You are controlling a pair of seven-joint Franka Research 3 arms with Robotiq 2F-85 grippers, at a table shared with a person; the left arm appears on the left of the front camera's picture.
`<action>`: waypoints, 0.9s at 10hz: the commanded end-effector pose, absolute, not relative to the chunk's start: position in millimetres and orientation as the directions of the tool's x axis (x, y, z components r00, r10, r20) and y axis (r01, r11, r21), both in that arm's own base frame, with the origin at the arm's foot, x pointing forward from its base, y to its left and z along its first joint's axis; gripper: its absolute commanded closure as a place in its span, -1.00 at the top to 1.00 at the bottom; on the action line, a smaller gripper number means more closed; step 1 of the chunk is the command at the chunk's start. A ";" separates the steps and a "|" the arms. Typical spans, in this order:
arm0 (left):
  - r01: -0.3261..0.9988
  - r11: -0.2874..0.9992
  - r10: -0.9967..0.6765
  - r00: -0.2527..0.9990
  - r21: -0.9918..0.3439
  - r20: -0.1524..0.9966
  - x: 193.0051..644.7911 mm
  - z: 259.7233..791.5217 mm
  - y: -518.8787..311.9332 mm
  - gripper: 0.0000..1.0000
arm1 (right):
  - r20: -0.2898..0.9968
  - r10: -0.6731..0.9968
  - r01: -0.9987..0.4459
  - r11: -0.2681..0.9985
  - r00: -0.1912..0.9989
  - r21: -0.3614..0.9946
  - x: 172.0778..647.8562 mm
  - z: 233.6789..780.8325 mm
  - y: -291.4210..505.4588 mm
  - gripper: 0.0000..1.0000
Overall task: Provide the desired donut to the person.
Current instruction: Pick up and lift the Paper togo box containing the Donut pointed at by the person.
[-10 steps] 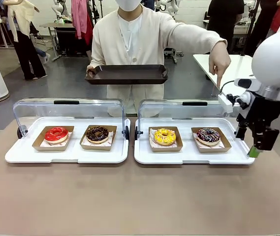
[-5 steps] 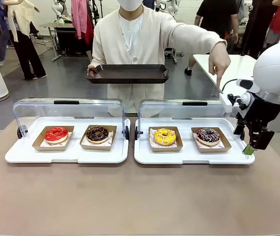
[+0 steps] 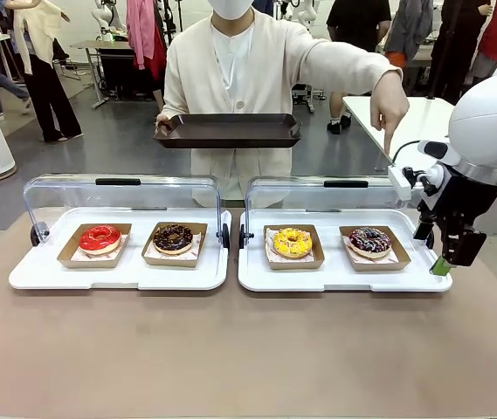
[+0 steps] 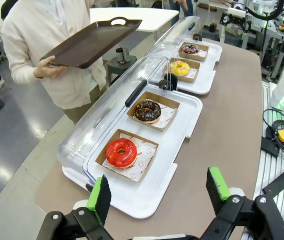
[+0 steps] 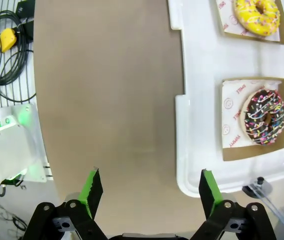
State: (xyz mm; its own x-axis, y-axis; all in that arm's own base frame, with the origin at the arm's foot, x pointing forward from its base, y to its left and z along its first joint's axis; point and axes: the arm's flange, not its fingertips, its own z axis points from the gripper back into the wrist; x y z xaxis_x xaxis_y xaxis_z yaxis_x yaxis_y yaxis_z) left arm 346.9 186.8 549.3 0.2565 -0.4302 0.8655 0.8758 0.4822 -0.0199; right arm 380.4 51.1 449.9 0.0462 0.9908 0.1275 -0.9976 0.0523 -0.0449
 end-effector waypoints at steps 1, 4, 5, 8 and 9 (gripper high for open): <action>0.875 0.484 -0.429 0.253 -0.016 0.867 348.9 551.0 186.7 1.00 | 0.081 0.996 -0.998 0.035 0.031 -0.049 386.9 441.8 52.9 1.00; 0.875 0.484 -0.429 0.253 -0.016 0.867 348.9 551.0 186.7 1.00 | 0.065 0.998 -1.000 -0.018 -0.018 -0.005 434.6 400.5 61.3 1.00; 0.875 0.484 -0.429 0.253 -0.016 0.867 348.9 551.0 186.7 1.00 | 0.068 0.997 -1.000 -0.024 -0.023 0.004 447.6 388.2 64.8 1.00; 0.875 0.484 -0.429 0.253 -0.016 0.867 348.9 551.0 186.7 1.00 | 0.114 0.993 -0.999 -0.033 -0.029 0.028 475.3 365.5 77.2 1.00; 0.875 0.484 -0.429 0.253 -0.016 0.867 348.9 551.0 186.7 1.00 | 0.147 0.989 -0.998 -0.019 -0.011 0.054 482.0 360.2 83.0 1.00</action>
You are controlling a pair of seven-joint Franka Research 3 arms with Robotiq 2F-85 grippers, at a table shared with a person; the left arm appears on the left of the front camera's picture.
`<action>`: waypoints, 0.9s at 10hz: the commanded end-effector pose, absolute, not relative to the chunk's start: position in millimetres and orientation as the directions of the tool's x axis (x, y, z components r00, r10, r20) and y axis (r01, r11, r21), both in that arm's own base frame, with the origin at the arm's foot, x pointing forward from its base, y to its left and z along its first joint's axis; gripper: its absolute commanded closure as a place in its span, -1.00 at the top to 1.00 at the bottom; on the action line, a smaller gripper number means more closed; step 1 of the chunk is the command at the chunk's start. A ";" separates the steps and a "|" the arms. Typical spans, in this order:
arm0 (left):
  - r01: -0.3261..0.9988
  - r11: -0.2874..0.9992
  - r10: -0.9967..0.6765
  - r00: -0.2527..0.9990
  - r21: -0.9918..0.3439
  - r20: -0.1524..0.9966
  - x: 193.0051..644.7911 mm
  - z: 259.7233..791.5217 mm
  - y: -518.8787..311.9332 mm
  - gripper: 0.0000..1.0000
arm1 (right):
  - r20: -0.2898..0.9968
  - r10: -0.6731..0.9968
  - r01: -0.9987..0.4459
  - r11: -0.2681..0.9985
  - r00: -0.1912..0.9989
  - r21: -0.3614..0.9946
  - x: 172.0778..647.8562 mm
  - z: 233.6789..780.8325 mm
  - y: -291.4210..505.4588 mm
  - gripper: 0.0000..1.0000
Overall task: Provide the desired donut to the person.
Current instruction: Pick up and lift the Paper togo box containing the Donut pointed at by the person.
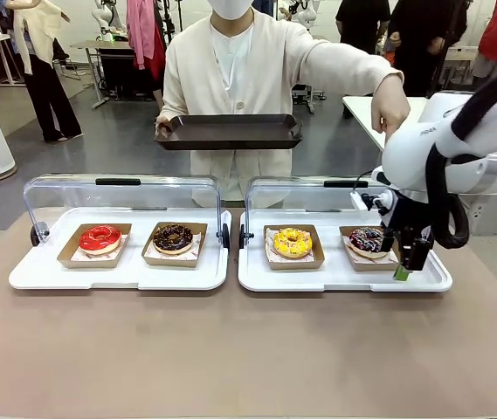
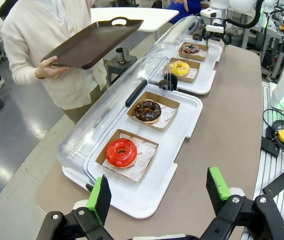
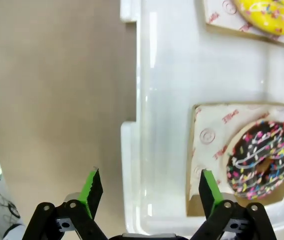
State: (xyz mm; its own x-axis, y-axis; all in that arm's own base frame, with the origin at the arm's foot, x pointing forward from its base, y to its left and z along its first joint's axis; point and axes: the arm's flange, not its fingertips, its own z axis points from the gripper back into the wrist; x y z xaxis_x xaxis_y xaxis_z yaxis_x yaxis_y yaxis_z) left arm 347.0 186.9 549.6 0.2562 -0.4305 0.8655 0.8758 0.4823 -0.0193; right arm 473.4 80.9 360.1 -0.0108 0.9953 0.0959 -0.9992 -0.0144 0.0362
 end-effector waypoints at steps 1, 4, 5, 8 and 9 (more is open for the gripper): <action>0.875 0.484 -0.429 0.253 -0.016 0.867 348.9 551.0 186.7 1.00 | 0.154 0.988 -0.998 -0.028 -0.019 0.055 482.6 356.3 89.5 1.00; 0.875 0.484 -0.429 0.253 -0.016 0.867 348.9 551.0 186.7 1.00 | 0.154 0.988 -0.998 -0.030 -0.022 0.052 480.8 348.4 101.2 1.00; 0.875 0.484 -0.429 0.253 -0.016 0.867 348.9 551.0 186.7 1.00 | 0.150 0.988 -0.998 -0.032 -0.024 0.052 480.2 346.3 104.3 1.00; 0.875 0.484 -0.429 0.253 -0.016 0.867 348.9 551.0 186.7 1.00 | 0.140 0.990 -0.999 -0.040 -0.034 0.037 478.7 342.3 117.3 1.00; 0.875 0.484 -0.429 0.253 -0.016 0.867 348.9 551.0 186.7 1.00 | 0.134 0.990 -0.999 -0.040 -0.036 0.028 479.6 341.3 119.9 1.00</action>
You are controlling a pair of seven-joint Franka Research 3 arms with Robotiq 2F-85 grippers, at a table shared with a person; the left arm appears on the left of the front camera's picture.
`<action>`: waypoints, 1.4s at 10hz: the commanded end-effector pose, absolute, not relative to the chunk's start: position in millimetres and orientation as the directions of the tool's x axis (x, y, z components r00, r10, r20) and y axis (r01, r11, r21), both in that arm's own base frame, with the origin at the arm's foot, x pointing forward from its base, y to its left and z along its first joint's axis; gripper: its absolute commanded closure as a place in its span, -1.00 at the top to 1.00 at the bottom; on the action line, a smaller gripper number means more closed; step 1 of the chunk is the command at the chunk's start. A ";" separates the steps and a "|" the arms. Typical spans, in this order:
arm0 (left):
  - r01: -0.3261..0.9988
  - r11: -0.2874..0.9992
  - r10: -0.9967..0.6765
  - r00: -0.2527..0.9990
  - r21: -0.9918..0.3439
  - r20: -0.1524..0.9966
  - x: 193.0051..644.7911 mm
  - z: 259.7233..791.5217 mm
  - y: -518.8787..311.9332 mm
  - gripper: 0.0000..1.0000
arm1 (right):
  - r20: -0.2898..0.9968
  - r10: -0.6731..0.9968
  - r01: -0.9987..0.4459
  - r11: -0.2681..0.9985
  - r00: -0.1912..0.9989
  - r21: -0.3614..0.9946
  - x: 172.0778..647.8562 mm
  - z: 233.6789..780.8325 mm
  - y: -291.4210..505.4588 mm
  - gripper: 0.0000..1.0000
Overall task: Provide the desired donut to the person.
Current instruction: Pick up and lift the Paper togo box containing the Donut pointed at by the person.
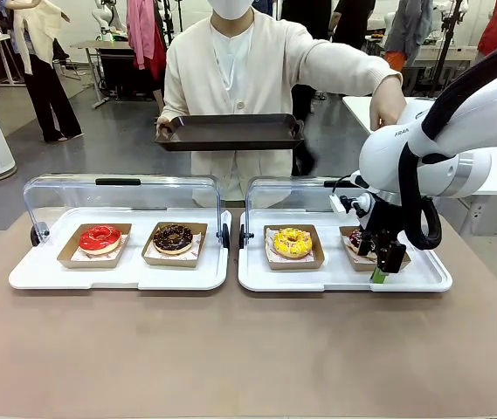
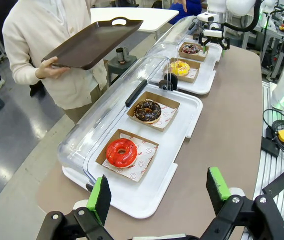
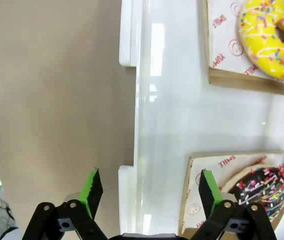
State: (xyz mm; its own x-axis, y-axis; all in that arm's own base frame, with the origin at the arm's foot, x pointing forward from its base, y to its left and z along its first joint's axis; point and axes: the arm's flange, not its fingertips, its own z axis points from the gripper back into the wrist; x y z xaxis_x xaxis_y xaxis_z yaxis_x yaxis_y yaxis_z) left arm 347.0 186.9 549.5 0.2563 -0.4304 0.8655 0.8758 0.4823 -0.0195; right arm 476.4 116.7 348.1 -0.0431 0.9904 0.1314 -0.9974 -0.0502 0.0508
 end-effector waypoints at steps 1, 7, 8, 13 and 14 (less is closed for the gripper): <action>0.875 0.484 -0.429 0.253 -0.016 0.867 348.9 551.0 186.7 1.00 | 0.131 0.991 -0.999 -0.041 -0.038 0.017 480.4 340.2 122.0 1.00; 0.875 0.484 -0.429 0.253 -0.016 0.867 348.9 551.0 186.7 1.00 | 0.108 0.994 -1.000 -0.018 -0.020 -0.021 487.2 338.0 121.5 1.00; 0.875 0.484 -0.429 0.253 -0.016 0.867 348.9 551.0 186.7 1.00 | 0.102 0.995 -1.000 -0.018 -0.020 -0.018 487.8 336.8 121.9 1.00; 0.875 0.484 -0.429 0.253 -0.016 0.867 348.9 551.0 186.7 1.00 | 0.086 0.996 -1.000 -0.008 -0.010 -0.020 497.3 328.4 120.0 1.00; 0.875 0.484 -0.429 0.253 -0.016 0.867 348.9 551.0 186.7 1.00 | 0.087 0.996 -1.000 -0.005 -0.007 -0.018 499.4 326.9 119.8 1.00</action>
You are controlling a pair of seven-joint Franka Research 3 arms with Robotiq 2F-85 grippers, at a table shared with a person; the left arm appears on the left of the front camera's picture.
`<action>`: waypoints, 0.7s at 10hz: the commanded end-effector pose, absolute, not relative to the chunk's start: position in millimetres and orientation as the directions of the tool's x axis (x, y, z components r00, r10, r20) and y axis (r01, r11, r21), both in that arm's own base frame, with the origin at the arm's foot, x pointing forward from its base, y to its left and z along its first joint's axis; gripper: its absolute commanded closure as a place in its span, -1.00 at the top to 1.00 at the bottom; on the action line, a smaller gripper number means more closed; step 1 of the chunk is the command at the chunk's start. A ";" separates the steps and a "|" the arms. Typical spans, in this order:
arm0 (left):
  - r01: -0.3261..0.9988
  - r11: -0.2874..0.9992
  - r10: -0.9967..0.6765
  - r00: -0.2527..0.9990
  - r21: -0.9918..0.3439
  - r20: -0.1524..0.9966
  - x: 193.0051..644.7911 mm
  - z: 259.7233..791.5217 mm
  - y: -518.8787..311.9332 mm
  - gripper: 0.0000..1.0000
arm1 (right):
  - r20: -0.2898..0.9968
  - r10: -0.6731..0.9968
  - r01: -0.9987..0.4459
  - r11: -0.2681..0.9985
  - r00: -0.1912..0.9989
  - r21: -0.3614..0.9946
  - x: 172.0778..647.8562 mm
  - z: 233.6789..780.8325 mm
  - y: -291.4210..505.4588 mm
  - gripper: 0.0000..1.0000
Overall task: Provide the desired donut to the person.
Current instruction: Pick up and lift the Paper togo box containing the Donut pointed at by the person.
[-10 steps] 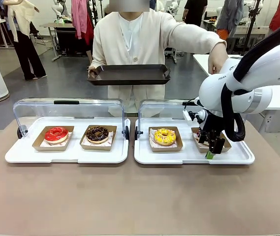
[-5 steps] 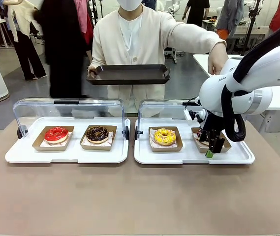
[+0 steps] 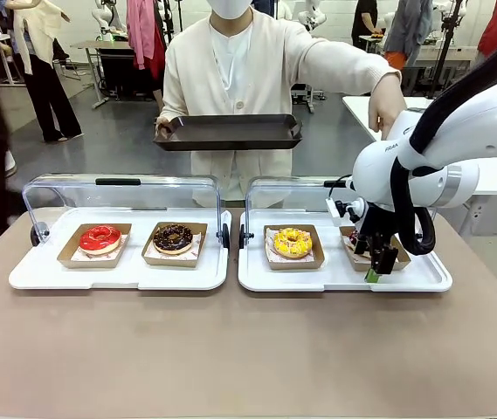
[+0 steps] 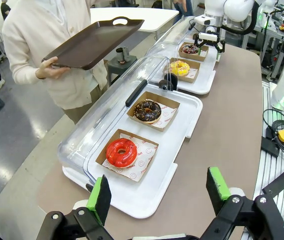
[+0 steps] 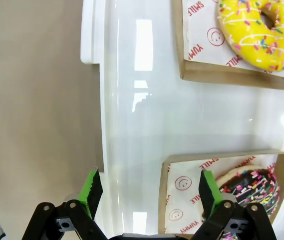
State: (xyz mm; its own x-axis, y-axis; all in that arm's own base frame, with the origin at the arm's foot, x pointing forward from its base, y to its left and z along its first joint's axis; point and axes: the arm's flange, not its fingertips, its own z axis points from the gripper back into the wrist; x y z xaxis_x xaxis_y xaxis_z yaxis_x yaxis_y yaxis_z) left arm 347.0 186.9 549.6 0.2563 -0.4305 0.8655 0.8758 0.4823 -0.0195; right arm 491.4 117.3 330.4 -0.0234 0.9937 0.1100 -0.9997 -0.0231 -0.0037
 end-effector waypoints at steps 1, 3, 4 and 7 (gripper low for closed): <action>0.875 0.484 -0.429 0.253 -0.016 0.867 348.9 551.0 186.7 1.00 | 0.097 0.995 -1.000 -0.009 -0.010 -0.017 500.3 326.5 120.5 0.95; 0.875 0.484 -0.429 0.253 -0.016 0.867 348.9 551.0 186.7 1.00 | 0.109 0.994 -1.000 -0.010 -0.012 -0.019 502.0 326.5 121.3 -0.24; 0.875 0.484 -0.429 0.253 -0.016 0.867 348.9 551.0 186.7 1.00 | 0.113 0.994 -1.000 -0.007 -0.009 -0.018 502.8 326.1 120.6 -1.00; 0.875 0.484 -0.429 0.253 -0.016 0.867 348.9 551.0 186.7 1.00 | 0.117 0.993 -1.000 0.000 -0.002 -0.013 503.6 325.6 118.2 -0.68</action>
